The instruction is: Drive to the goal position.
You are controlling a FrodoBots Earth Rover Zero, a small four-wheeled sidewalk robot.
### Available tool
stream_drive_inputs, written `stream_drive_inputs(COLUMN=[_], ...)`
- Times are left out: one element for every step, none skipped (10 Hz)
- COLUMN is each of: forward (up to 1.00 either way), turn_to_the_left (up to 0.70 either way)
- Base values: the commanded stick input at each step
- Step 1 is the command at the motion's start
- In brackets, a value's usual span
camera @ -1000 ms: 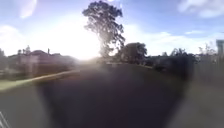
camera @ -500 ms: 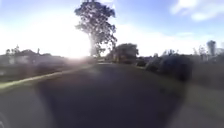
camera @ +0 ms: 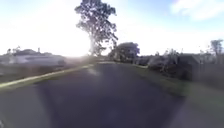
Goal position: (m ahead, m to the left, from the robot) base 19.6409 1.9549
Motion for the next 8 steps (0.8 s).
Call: stream_drive_inputs(forward=[1.0,1.0,1.0,1.0,1.0,1.0,1.0,1.0], turn_to_the_left=[0.0,0.0,0.0,0.0,0.0,0.0,0.0,0.0])
